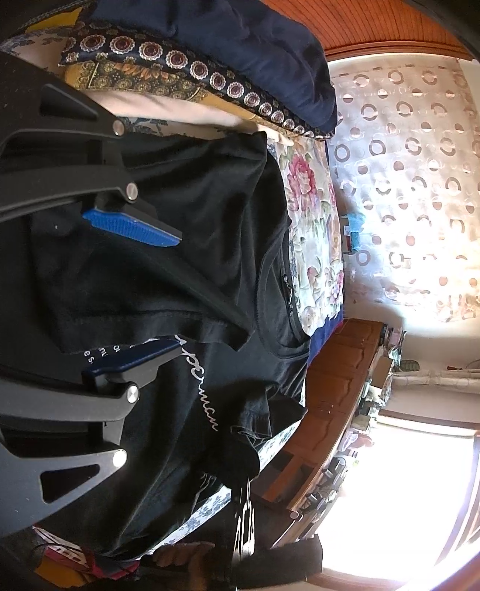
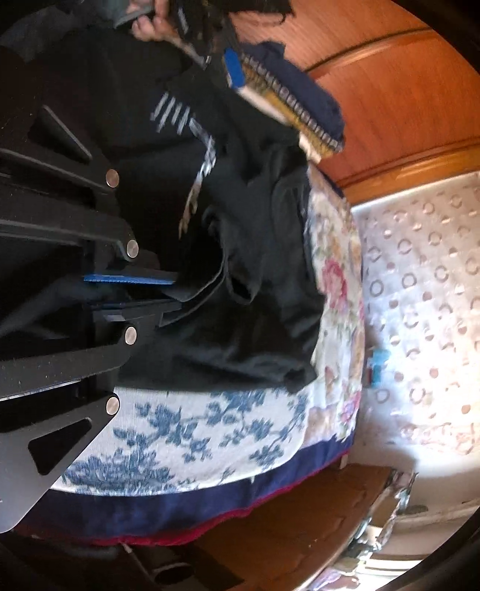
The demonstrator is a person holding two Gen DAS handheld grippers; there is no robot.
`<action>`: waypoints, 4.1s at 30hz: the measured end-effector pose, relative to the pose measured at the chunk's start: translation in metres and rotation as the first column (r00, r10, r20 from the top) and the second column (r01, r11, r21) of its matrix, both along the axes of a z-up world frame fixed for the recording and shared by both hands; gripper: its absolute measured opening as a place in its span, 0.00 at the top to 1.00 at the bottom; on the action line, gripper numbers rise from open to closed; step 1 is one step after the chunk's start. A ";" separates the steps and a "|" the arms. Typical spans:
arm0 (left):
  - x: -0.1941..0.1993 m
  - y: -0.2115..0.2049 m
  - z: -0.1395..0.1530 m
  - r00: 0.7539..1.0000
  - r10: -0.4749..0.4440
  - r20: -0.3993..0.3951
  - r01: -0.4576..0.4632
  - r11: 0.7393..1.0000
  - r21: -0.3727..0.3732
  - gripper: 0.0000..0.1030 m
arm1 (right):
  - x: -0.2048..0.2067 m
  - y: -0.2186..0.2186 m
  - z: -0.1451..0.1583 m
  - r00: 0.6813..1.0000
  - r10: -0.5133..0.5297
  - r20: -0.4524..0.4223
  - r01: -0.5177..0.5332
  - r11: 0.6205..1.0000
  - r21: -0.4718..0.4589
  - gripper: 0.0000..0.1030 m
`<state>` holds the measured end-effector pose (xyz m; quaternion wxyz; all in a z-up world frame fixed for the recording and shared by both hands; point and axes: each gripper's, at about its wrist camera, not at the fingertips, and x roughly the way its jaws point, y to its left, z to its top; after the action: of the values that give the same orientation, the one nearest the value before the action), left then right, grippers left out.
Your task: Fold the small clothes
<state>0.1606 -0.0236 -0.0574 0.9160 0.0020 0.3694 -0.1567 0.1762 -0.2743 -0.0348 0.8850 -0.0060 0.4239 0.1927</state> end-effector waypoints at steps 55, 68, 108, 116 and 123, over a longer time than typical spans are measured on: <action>-0.002 0.039 -0.002 0.996 0.084 -0.006 -0.084 0.996 -0.011 0.49 | 0.052 0.081 0.004 0.983 0.179 -0.031 -0.179 0.984 -0.021 0.52; 0.003 0.048 -0.002 0.994 0.110 0.001 -0.110 0.994 0.003 0.49 | -0.005 0.089 -0.024 0.966 0.225 -0.125 -0.219 0.974 0.057 0.59; 0.127 0.064 -0.016 0.961 0.258 -0.100 -0.236 0.953 0.191 0.65 | 0.098 0.005 -0.024 0.998 -0.038 0.059 0.046 0.987 -0.152 0.29; 0.141 0.059 -0.032 0.951 0.278 -0.138 -0.243 0.943 0.230 0.62 | 0.102 -0.007 -0.035 0.998 -0.055 0.019 0.057 0.989 -0.134 0.29; 0.148 0.056 -0.034 0.959 0.246 -0.141 -0.209 0.949 0.236 0.67 | 0.104 -0.008 -0.037 0.996 -0.083 0.009 0.084 0.984 -0.154 0.29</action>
<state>0.3082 0.0321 -0.0918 0.8877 0.0467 0.4580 -0.0080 0.2803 -0.2822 -0.0718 0.8897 -0.0570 0.4362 0.1220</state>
